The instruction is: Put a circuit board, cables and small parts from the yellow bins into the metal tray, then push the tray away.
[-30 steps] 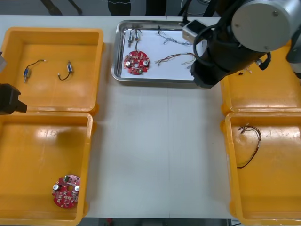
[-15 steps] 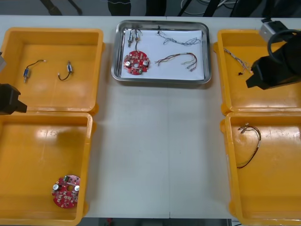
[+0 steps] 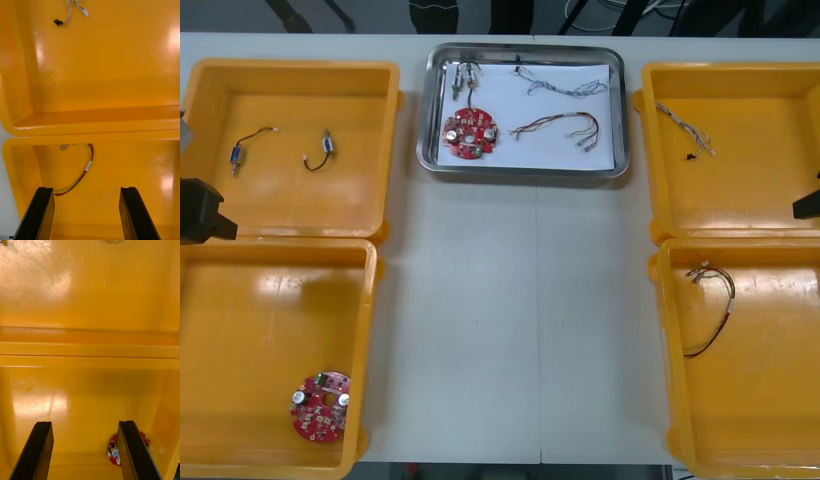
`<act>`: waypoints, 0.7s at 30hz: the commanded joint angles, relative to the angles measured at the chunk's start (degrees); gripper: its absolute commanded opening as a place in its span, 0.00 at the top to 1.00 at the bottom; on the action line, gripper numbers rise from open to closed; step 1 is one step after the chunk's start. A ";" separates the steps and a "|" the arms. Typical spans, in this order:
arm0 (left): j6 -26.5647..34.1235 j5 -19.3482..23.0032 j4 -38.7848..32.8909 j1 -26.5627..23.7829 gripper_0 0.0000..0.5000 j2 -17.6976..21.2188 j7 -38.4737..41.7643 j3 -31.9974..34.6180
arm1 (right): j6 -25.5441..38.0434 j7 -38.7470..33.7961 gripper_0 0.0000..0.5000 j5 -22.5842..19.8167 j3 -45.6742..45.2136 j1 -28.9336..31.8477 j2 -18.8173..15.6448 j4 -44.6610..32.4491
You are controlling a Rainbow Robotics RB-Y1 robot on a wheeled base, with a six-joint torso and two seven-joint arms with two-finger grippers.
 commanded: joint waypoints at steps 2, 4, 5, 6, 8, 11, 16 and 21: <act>0.38 -0.48 -1.50 1.02 0.00 2.40 -5.33 1.76 | 0.18 1.85 0.00 -0.03 -4.54 6.35 -3.17 -2.37; 0.38 -0.48 -1.50 1.02 0.00 2.40 -5.33 1.76 | 0.18 2.29 0.00 0.59 -4.89 7.58 -3.17 -2.72; 0.38 -0.48 -1.50 1.02 0.00 2.40 -5.33 1.76 | 0.18 2.55 0.00 0.85 -4.89 8.11 -3.17 -2.99; 0.38 -0.48 -1.50 1.02 0.00 2.40 -5.33 1.76 | 0.18 2.73 0.00 1.12 -4.89 8.64 -3.08 -3.25; 0.38 -0.48 -1.50 1.02 0.00 2.40 -5.33 1.76 | 0.18 2.99 0.00 1.20 -4.89 9.34 -3.08 -3.25; 0.38 -0.48 -1.50 1.02 0.00 2.40 -5.33 1.76 | 0.18 3.26 0.00 1.03 -4.89 10.31 -2.73 -3.34; 0.38 -0.48 -1.50 1.02 0.00 2.40 -5.33 1.76 | 0.18 3.26 0.00 0.50 -4.81 10.92 -2.20 -3.51; 0.38 -0.48 -1.50 1.02 0.00 2.40 -5.33 1.76 | 0.18 2.82 0.00 0.06 -4.63 10.92 -2.20 -3.78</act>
